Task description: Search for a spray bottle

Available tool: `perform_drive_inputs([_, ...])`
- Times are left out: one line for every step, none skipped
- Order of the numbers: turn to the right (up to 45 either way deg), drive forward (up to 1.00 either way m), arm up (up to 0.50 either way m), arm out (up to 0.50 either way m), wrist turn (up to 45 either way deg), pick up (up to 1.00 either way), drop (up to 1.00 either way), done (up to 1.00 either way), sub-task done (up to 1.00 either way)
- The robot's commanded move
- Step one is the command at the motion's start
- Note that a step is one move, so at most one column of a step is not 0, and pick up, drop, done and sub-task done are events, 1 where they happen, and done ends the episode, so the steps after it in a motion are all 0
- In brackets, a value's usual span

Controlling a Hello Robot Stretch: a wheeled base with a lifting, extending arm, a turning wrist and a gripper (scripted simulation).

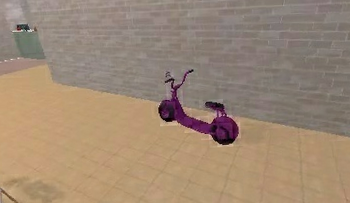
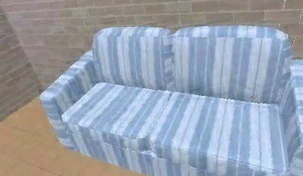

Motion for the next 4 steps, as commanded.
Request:
perform_drive_inputs([-18.0, 0.0, 0.0, 0.0, 0.0, 0.0, 0.0, 0.0, 0.0])
perform_drive_inputs([0.0, 1.0, 0.0, 0.0, 0.0, 0.0, 0.0, 0.0, 0.0])
perform_drive_inputs([0.0, 0.6, 0.0, 0.0, 0.0, 0.0, 0.0, 0.0, 0.0])
perform_drive_inputs([-42.0, 0.0, 0.0, 0.0, 0.0, 0.0, 0.0, 0.0, 0.0])
